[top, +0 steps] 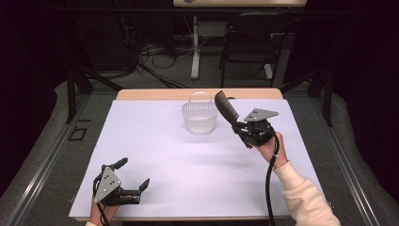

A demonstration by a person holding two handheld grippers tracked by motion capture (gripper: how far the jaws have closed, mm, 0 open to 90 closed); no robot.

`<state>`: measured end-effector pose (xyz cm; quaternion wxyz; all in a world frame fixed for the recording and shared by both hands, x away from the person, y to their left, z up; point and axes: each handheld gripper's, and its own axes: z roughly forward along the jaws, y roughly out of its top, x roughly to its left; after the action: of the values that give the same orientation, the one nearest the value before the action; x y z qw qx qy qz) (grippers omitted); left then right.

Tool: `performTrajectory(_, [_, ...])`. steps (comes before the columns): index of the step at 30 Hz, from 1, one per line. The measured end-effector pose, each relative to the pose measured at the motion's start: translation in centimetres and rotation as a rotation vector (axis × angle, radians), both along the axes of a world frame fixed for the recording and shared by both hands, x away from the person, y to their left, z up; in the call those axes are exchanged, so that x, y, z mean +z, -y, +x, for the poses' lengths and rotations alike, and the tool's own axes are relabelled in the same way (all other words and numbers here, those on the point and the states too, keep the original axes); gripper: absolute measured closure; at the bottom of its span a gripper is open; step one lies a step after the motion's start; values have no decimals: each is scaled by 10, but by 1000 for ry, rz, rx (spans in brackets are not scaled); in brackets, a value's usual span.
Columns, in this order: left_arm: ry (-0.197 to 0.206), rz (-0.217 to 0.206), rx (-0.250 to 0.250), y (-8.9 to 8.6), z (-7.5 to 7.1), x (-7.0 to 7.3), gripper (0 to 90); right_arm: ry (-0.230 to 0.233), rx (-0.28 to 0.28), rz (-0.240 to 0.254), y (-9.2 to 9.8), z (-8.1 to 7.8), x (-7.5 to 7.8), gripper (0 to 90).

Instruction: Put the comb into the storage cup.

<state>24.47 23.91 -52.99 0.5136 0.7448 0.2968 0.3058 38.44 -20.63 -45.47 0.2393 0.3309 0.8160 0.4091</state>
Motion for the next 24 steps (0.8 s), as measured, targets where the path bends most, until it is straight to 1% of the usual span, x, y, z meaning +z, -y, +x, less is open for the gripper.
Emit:
performTrajectory(4, [1,9,-9,2,1,0,0,12,-1,-7,1,-1,5,728])
performTrajectory(10, [6,4,-14,2,0,1,1,21,-7,-25,2,0,10,728])
performTrajectory(15, [7,4,-7,1,0,1,0,29,-5,-20,0,2,11,728])
performTrajectory(17, [7,11,-10,2,0,1,0,29,-6,-13,1,4,11,727])
performTrajectory(21, [8,17,-17,5,2,1,0,25,-8,-15,1,7,13,727])
performTrajectory(24, [-5,2,-15,3,3,-1,0,28,-7,-20,2,9,17,727])
